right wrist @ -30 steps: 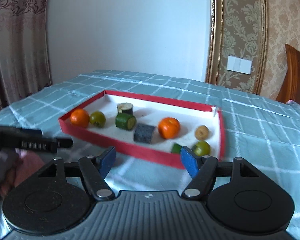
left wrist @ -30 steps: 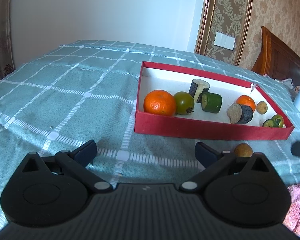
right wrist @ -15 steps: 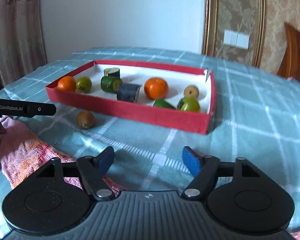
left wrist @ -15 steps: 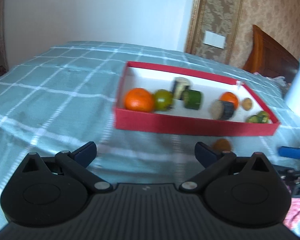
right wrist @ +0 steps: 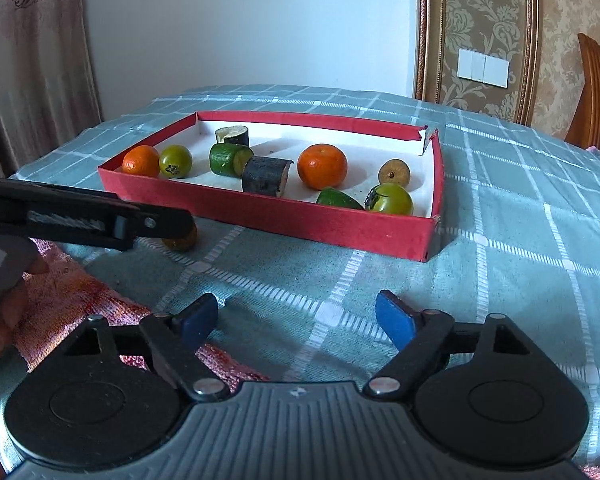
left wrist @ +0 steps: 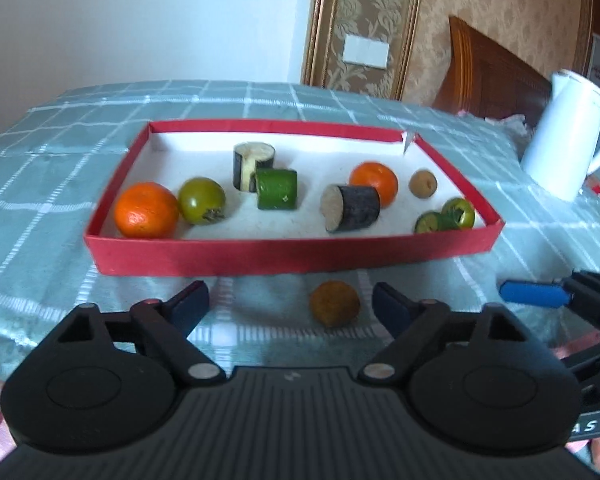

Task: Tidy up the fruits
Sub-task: 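Move the left gripper to the small brown kiwi and close on it, then carry the kiwi into the red box and open the left gripper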

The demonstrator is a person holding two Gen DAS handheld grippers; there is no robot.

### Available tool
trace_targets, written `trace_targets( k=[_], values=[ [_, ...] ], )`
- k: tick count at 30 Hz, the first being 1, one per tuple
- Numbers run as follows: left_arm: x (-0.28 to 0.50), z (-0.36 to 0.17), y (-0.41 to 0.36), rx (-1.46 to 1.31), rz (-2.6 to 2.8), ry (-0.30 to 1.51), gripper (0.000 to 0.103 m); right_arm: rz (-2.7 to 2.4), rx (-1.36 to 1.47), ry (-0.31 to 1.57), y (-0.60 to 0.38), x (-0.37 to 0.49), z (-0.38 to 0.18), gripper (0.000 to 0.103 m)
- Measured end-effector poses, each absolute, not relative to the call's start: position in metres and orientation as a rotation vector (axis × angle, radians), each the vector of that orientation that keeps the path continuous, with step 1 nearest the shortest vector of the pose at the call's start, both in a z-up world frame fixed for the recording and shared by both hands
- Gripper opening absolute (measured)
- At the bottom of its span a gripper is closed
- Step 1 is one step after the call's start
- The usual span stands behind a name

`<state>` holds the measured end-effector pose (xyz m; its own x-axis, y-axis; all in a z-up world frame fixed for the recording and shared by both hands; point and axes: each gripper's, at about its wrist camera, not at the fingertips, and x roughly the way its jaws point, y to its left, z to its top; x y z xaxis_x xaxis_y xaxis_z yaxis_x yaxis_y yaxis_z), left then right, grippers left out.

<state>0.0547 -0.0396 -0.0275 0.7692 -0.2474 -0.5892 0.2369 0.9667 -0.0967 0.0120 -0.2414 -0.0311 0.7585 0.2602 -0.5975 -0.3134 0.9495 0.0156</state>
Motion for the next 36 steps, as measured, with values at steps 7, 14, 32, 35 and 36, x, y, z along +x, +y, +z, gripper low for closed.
trace_targets(
  k=[7,14,32,35,36],
  values=[
    [0.053,-0.032,-0.049,0.040,-0.285,0.616,0.047,0.314,-0.089,0.638,-0.241,0.012,-0.031,0.087],
    [0.049,-0.032,-0.052,0.069,-0.304,0.606,0.024,0.315,-0.088,0.638,-0.241,0.012,-0.031,0.087],
    [0.068,0.011,-0.038,0.004,-0.315,0.539,0.024,0.315,-0.087,0.638,-0.241,0.012,-0.031,0.087],
    [0.080,0.009,-0.038,0.016,-0.287,0.541,0.024,0.314,-0.090,0.639,-0.241,0.012,-0.031,0.087],
    [0.084,0.007,-0.038,0.013,-0.281,0.547,0.024,0.315,-0.090,0.638,-0.241,0.012,-0.031,0.087]
  ],
)
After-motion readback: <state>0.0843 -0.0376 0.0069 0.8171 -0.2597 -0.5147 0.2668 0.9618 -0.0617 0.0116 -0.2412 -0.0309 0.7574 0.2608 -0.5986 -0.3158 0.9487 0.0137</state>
